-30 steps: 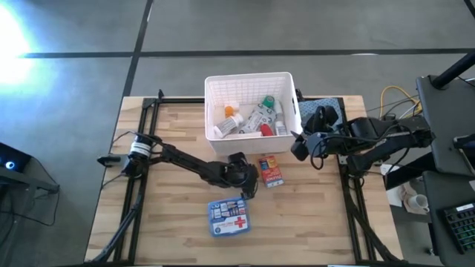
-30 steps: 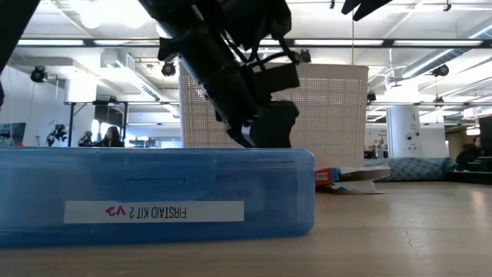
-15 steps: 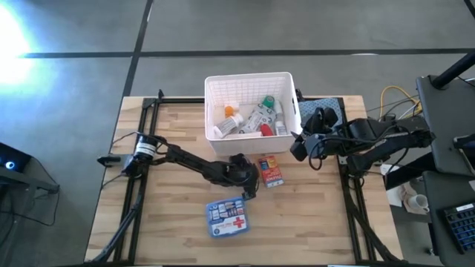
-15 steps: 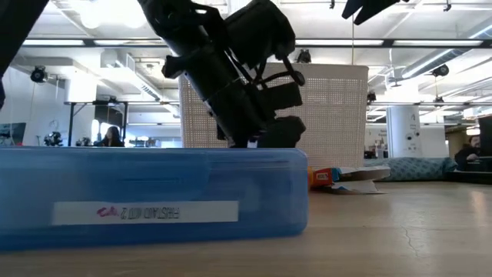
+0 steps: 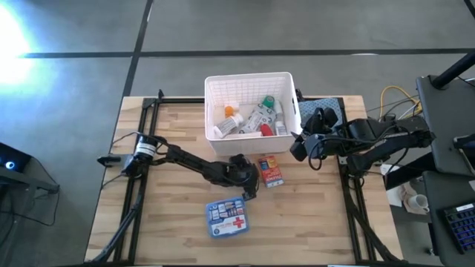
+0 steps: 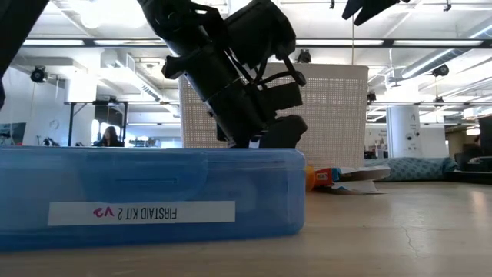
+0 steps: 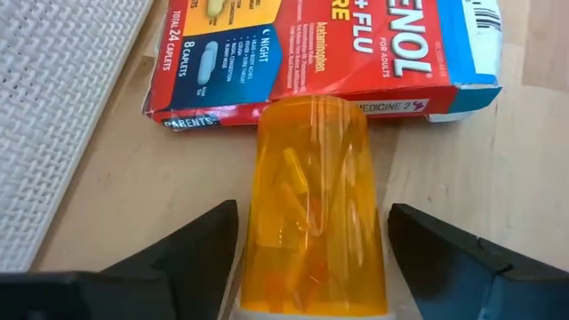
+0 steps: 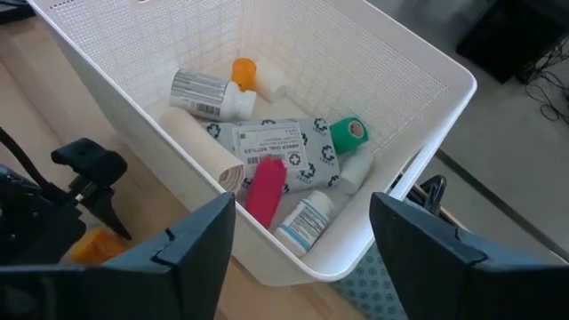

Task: Pick & place medical supplies in basket/bin
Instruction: Put the orange pill bottle into the white container, then put the red caplet box into the white container, then put the blue first aid kit box into the white container

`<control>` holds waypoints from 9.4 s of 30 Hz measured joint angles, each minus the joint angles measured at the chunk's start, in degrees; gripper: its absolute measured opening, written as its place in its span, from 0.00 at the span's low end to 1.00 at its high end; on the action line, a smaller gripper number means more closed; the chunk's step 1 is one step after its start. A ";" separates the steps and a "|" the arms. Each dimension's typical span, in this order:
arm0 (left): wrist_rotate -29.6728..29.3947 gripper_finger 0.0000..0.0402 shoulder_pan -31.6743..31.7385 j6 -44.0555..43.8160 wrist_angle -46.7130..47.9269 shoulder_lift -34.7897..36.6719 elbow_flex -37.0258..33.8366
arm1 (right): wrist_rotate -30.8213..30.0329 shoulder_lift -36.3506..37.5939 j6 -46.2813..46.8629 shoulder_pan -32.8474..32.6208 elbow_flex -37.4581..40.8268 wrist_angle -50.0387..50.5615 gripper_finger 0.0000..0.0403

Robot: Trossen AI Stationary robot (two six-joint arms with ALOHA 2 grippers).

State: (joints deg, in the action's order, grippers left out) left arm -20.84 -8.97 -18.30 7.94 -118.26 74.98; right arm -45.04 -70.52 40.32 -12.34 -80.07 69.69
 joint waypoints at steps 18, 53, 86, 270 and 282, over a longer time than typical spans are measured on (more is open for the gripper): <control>-0.10 0.46 -1.05 -5.17 4.68 4.37 0.02 | 0.00 0.00 0.23 -0.02 0.00 -0.17 0.61; -0.28 0.48 22.81 -11.33 -0.72 32.85 0.04 | 10.98 -0.02 0.35 -0.04 0.32 -2.73 0.59; -18.95 0.68 -13.00 -23.47 10.67 35.13 -1.31 | 41.53 -0.07 29.71 -0.41 36.98 -38.64 0.61; -18.48 0.67 -37.36 -95.87 2.78 18.83 -22.50 | 53.40 -43.93 38.01 -5.33 22.01 -82.01 0.75; -14.71 0.68 -36.38 -96.29 -2.87 15.44 -24.02 | 54.16 -40.22 31.57 -4.33 21.91 -81.43 0.74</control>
State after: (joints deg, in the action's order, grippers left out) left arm -35.55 -45.36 -114.59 5.07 -102.82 50.96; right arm 9.12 -110.74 71.89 -16.67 -58.16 -11.74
